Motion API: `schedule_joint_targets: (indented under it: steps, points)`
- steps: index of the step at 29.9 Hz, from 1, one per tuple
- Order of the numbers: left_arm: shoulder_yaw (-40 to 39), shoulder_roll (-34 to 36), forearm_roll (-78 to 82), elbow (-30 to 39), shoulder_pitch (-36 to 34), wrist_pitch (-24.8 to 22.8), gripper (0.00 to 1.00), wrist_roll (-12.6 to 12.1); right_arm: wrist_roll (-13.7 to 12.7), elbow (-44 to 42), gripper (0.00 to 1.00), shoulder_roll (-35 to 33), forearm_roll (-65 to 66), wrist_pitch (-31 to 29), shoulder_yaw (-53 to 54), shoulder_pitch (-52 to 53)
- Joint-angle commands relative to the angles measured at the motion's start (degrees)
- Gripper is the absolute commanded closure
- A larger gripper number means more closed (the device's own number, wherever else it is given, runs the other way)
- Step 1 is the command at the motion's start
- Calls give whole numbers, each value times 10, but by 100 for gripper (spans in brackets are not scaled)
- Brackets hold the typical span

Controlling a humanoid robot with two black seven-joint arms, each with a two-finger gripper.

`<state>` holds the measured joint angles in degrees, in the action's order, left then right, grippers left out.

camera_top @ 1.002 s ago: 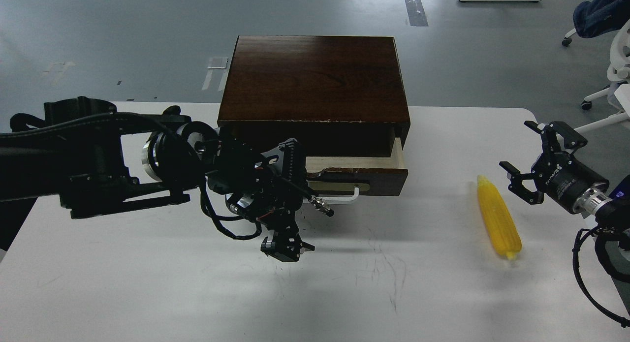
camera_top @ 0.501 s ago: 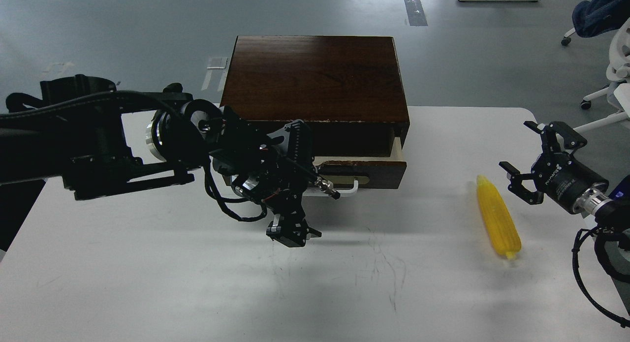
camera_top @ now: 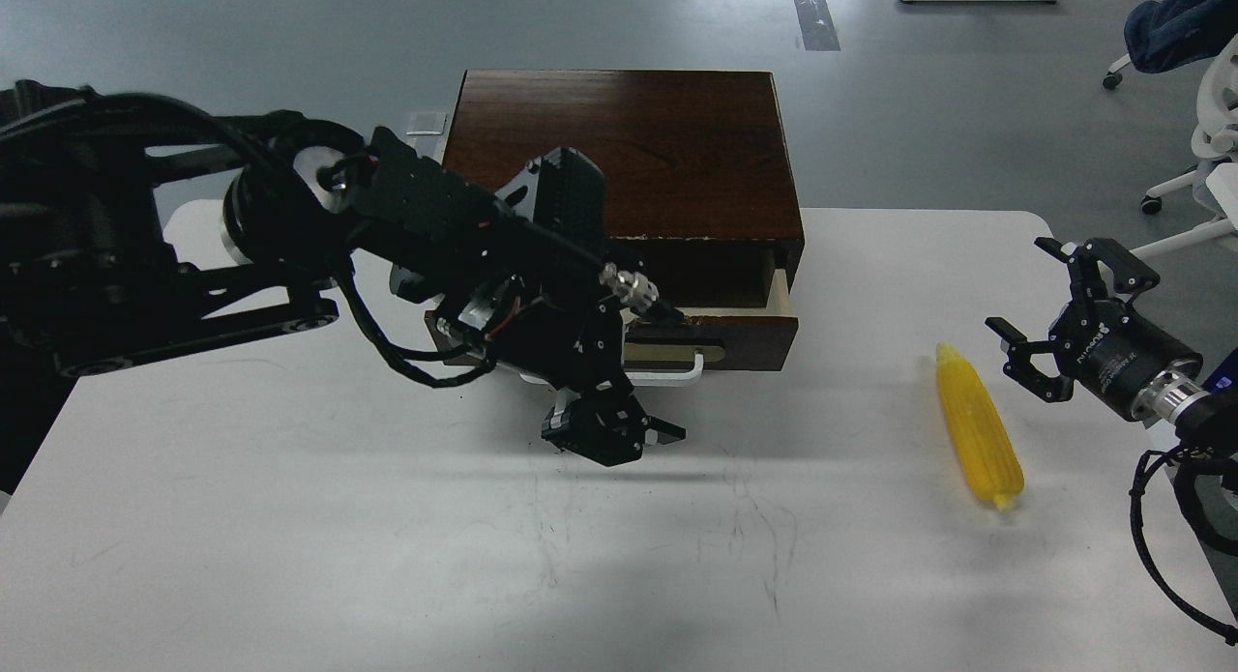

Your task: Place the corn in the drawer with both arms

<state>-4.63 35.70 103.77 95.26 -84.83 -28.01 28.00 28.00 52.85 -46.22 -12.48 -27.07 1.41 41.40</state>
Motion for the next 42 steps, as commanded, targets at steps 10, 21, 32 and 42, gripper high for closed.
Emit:
schedule_joint_targets:
  steps: [10,21,32,42]
  points:
    - [-47,111,-738,-98,85,0,2,0,0,3,0,0,0,-1,-1,-1]
    - [-50,132,-962,-292,274,0,2,0,0,52,0,-55,127,-2,-1,1]
    - [-98,111,-974,-286,339,0,2,0,0,61,0,-142,401,105,-5,8]
    - [-98,109,-969,-286,341,0,2,0,0,108,0,-140,661,240,-12,1]
